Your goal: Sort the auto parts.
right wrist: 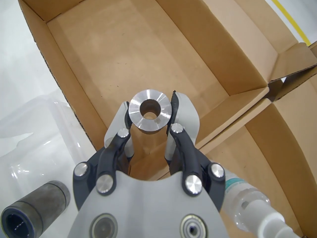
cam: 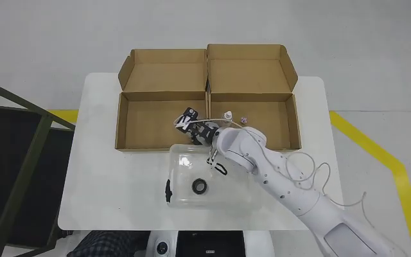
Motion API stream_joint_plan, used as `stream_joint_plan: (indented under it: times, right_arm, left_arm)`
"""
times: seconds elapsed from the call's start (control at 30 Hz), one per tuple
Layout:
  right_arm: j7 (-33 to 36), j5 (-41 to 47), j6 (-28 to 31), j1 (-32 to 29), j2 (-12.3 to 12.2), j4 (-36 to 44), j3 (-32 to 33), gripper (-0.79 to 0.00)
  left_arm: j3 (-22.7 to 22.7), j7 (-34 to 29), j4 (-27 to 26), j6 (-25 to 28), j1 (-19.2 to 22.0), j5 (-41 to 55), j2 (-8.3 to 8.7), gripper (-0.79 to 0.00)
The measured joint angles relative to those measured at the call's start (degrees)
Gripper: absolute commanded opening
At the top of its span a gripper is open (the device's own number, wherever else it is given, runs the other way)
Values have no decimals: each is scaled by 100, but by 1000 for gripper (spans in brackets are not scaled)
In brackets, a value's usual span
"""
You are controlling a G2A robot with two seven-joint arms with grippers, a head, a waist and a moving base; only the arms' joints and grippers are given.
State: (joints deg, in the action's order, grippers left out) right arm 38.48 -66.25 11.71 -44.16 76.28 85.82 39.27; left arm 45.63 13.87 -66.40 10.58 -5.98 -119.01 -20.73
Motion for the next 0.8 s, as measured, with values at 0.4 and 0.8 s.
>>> stream_joint_plan:
  times: [0.4,0.8]
  right_arm:
    - [-14,29,177,-29,63,85,155,-505]
    - [13,-72,635,-615,-89,1200,635,-483]
  left_arm:
    - [0,0,0,0,0,0,0,0]
    - [0,0,0,0,0,0,0,0]
